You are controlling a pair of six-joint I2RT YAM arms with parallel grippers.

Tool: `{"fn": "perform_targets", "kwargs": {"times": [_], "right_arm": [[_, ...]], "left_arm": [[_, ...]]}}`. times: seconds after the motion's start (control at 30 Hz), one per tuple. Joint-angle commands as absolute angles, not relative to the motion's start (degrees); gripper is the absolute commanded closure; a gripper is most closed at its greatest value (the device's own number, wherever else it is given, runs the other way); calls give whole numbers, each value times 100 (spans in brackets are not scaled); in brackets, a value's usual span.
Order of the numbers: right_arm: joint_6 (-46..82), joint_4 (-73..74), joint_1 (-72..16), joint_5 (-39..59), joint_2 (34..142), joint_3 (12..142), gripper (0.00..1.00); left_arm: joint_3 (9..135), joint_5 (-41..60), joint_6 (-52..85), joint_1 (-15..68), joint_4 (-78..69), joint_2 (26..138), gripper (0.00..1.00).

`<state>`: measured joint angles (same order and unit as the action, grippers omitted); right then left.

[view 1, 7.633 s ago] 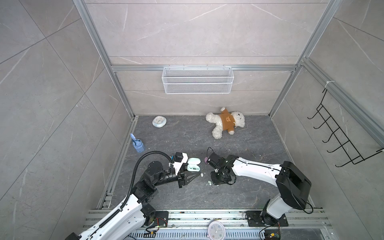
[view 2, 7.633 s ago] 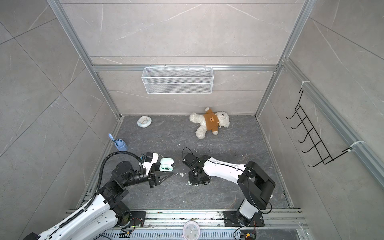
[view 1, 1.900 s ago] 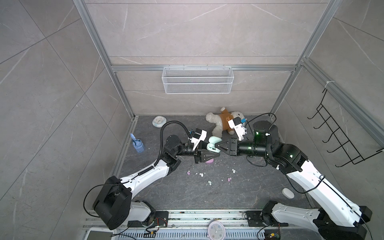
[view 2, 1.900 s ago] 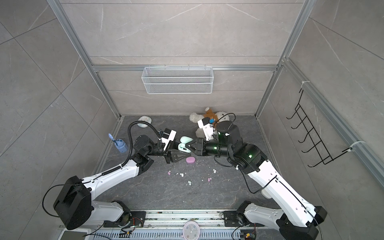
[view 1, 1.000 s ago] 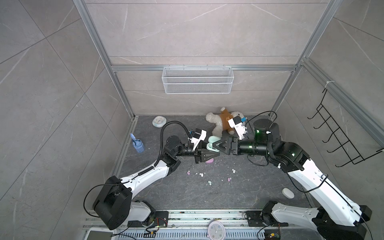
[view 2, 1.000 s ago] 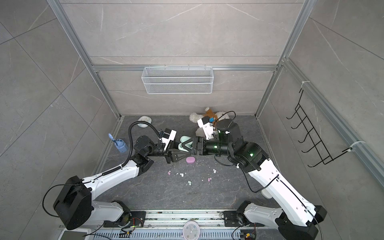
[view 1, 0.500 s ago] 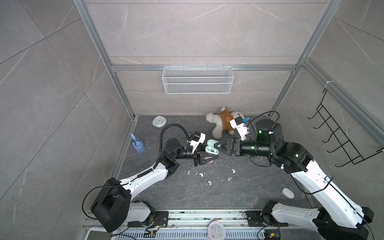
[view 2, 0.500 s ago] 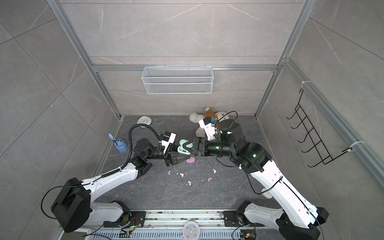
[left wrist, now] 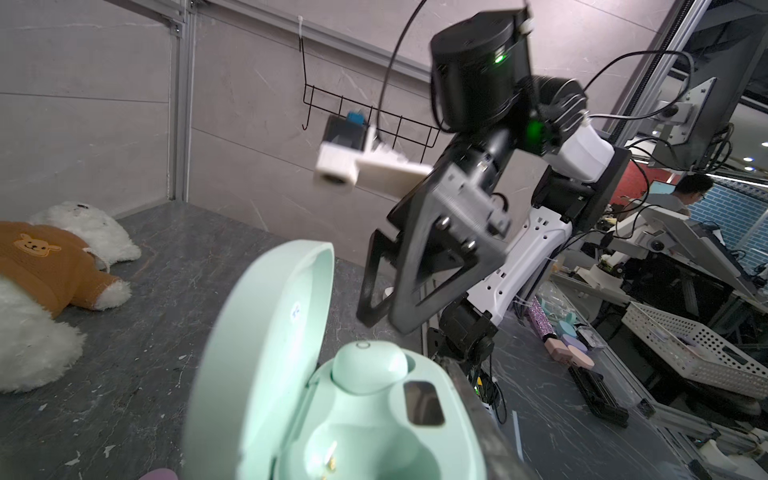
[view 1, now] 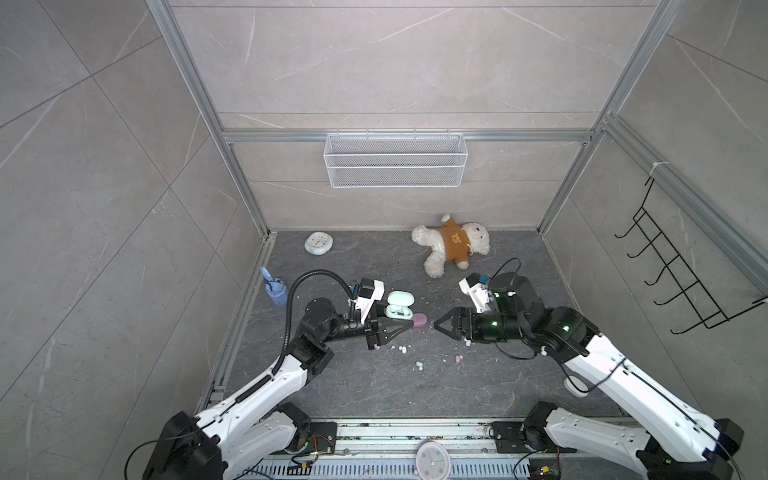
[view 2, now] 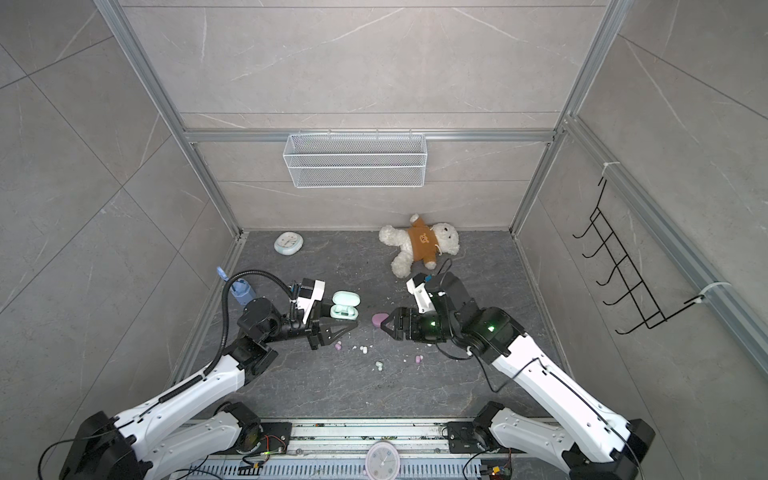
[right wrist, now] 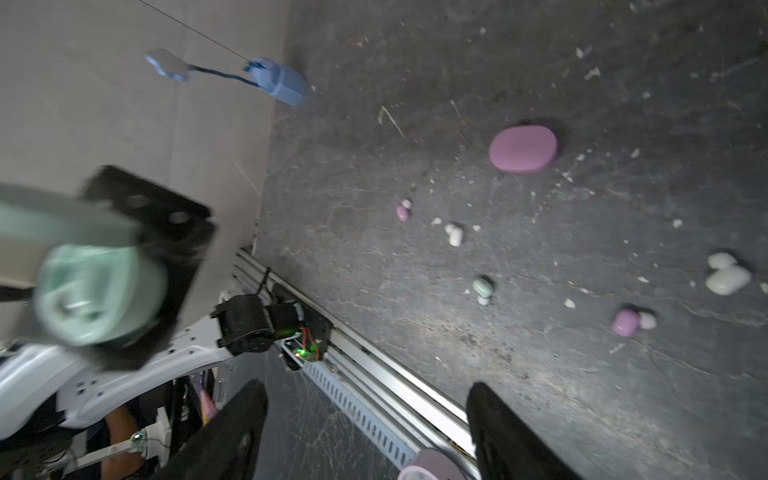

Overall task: Insert the wireless bluetooth earbuds into the charging case
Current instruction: 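Move the right gripper back down over the remaining pale green earbud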

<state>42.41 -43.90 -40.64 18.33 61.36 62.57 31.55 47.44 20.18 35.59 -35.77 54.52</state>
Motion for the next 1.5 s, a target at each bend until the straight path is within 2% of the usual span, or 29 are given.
{"fn": "perform_targets", "kwargs": {"times": [0.0,0.23,0.43,0.63,0.97,1.47], "right_arm": [[4373,-4059,-4124,1490,6482,5766,23],[4306,-2824,-4263,1720,7669,4949,24],[4050,-2242,-4428,1857,8676,4998,26],[3932,-2013,-4497,1858,9244,5056,27],[3925,-1960,-4728,1927,9597,5127,30],[4029,-1949,-4946,2083,9521,5333,32]], "left_arm": [[3105,4520,1786,3551,-2951,4941,81],[2887,4261,1705,3559,-2120,4009,81],[2718,4090,1705,3559,-1788,3546,81],[2603,4011,1705,3560,-1650,3340,81],[2622,4002,1653,3560,-1547,3217,81],[2598,3942,1658,3560,-1528,3094,81]]}}
